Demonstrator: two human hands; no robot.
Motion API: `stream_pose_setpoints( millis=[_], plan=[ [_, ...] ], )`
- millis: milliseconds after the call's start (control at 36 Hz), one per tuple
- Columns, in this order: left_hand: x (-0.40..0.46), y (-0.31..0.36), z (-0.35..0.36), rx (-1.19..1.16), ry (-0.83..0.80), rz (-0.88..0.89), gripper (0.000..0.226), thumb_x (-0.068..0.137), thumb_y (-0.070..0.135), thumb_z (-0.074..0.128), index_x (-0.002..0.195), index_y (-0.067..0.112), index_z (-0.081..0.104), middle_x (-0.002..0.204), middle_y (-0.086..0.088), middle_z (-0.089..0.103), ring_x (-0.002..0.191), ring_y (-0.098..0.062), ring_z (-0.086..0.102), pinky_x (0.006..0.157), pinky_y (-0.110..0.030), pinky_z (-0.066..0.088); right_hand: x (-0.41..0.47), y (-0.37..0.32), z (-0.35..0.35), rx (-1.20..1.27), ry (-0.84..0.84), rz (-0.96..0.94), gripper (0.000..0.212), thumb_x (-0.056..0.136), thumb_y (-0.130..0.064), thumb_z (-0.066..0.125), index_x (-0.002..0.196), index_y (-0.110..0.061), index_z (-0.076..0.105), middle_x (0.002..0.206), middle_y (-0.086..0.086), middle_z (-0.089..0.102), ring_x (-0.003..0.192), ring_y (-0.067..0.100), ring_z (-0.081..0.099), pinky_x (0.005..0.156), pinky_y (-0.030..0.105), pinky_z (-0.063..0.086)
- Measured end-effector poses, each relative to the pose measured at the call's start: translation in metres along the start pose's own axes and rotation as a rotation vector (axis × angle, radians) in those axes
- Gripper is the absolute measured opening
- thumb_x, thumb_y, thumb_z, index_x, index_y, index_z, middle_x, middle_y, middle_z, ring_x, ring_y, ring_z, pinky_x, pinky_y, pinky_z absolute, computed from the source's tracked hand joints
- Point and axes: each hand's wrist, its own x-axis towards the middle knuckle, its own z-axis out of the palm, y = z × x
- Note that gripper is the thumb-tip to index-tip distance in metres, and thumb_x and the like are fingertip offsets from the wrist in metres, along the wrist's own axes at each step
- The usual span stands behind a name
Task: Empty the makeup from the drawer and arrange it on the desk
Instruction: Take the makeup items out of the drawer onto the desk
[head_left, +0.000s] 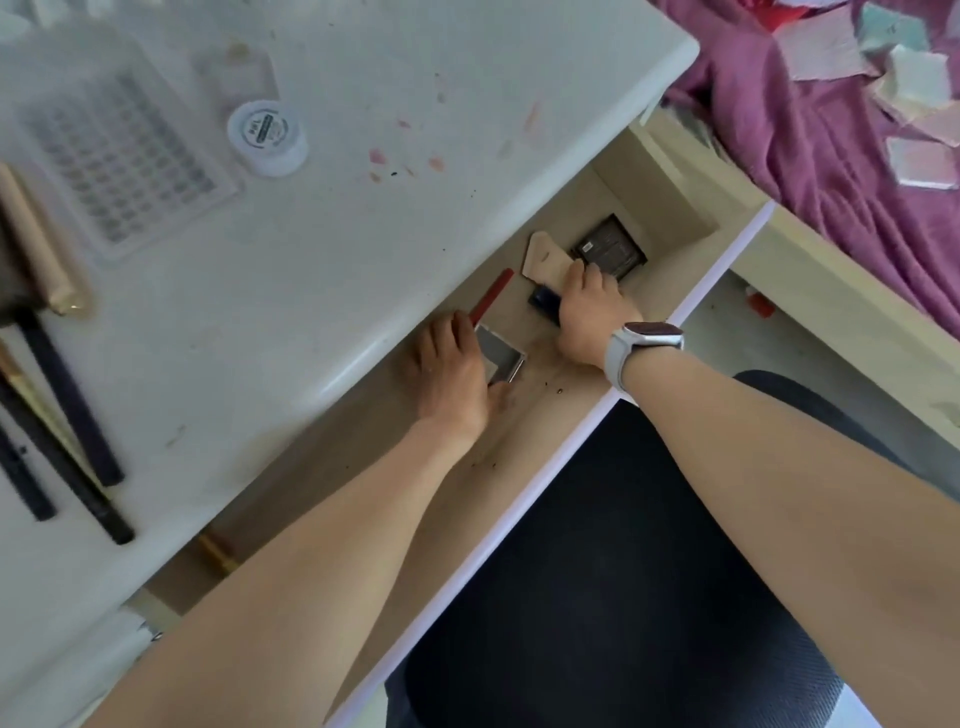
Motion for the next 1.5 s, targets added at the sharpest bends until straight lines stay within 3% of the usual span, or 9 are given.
stream_pose_setpoints(
  millis=[167, 417, 556, 806, 944, 1083, 1194, 1389, 1500],
  plan=[
    [0.009, 0.008, 0.000, -0.069, -0.078, -0.073, 0.080, 0.068, 0.041, 0.077, 0.126, 0.005, 0.036, 0.123, -0.015, 0.042, 0.111, -0.033, 0.040, 0.087, -0.039, 0.035, 0.012, -0.002, 0.007, 0.000, 0.020, 0.065, 0.063, 0.089, -0.018, 0.054, 0.138, 0.003, 0.020, 0.133, 0.021, 0.032, 0.115, 0.036, 0.038, 0.083, 0.042, 0.042],
    [0.003, 0.012, -0.003, -0.069, -0.199, -0.083, 0.054, 0.081, 0.026, 0.065, 0.121, 0.000, 0.039, 0.124, -0.018, 0.042, 0.114, -0.033, 0.039, 0.089, -0.035, 0.036, 0.007, -0.016, 0.006, 0.066, -0.001, 0.129, 0.056, 0.088, -0.029, 0.058, 0.129, -0.003, 0.031, 0.132, 0.017, 0.035, 0.118, 0.033, 0.039, 0.085, 0.042, 0.043],
    [-0.013, 0.008, 0.000, -0.014, -0.259, -0.046, 0.051, 0.082, 0.023, 0.063, 0.122, 0.005, 0.038, 0.127, -0.014, 0.039, 0.117, -0.031, 0.037, 0.089, -0.038, 0.038, 0.002, -0.018, 0.011, 0.173, -0.105, 0.014, 0.058, 0.082, -0.023, 0.063, 0.126, -0.002, 0.032, 0.130, 0.021, 0.039, 0.118, 0.037, 0.043, 0.094, 0.043, 0.042],
    [-0.019, 0.002, -0.005, -0.020, -0.312, -0.058, 0.048, 0.085, 0.017, 0.062, 0.123, 0.001, 0.038, 0.129, -0.018, 0.038, 0.119, -0.034, 0.037, 0.090, -0.038, 0.038, 0.000, -0.013, 0.005, 0.353, -0.144, 0.009, 0.058, 0.077, -0.021, 0.070, 0.121, -0.003, 0.036, 0.121, 0.020, 0.045, 0.102, 0.036, 0.053, 0.075, 0.038, 0.046],
    [-0.024, -0.003, -0.009, -0.133, -0.328, -0.063, 0.054, 0.084, 0.019, 0.066, 0.124, 0.001, 0.035, 0.131, -0.017, 0.037, 0.121, -0.033, 0.036, 0.092, -0.037, 0.038, -0.006, -0.018, 0.006, 0.376, -0.183, 0.005, 0.057, 0.078, -0.020, 0.068, 0.122, -0.003, 0.036, 0.120, 0.019, 0.045, 0.101, 0.034, 0.053, 0.076, 0.039, 0.047],
    [-0.044, -0.010, -0.012, -0.261, -0.419, 0.015, 0.039, 0.093, 0.015, 0.052, 0.123, 0.006, 0.029, 0.110, -0.017, 0.056, 0.093, -0.032, 0.057, 0.064, -0.035, 0.042, -0.012, -0.019, 0.004, 0.403, -0.207, -0.006, 0.050, 0.080, -0.023, 0.065, 0.117, -0.005, 0.037, 0.106, 0.015, 0.051, 0.086, 0.029, 0.054, 0.064, 0.033, 0.041],
    [-0.055, -0.016, -0.014, -0.336, -0.399, 0.062, 0.032, 0.096, 0.015, 0.048, 0.124, 0.008, 0.035, 0.108, -0.010, 0.062, 0.092, -0.027, 0.060, 0.064, -0.033, 0.044, -0.024, -0.018, -0.002, 0.399, -0.216, -0.036, 0.043, 0.078, -0.026, 0.066, 0.107, -0.010, 0.037, 0.082, 0.003, 0.052, 0.071, 0.022, 0.052, 0.053, 0.029, 0.036],
    [-0.081, -0.044, -0.028, -0.426, -0.310, 0.084, 0.025, 0.097, 0.029, 0.044, 0.116, 0.012, 0.041, 0.093, -0.005, 0.060, 0.074, -0.020, 0.057, 0.061, -0.033, 0.046, -0.053, -0.021, -0.020, 0.546, -0.147, 0.032, 0.044, 0.076, -0.028, 0.064, 0.103, -0.014, 0.031, 0.082, 0.002, 0.051, 0.070, 0.020, 0.055, 0.052, 0.029, 0.038],
    [-0.105, -0.062, -0.047, -0.445, -0.235, 0.099, 0.026, 0.098, 0.033, 0.041, 0.117, 0.016, 0.039, 0.073, 0.012, 0.047, 0.056, -0.006, 0.048, 0.043, -0.016, 0.030, -0.086, -0.031, -0.026, 0.797, -0.064, 0.123, 0.039, 0.077, -0.025, 0.063, 0.101, -0.014, 0.034, 0.080, 0.000, 0.047, 0.067, 0.013, 0.049, 0.052, 0.027, 0.037]
  ],
)
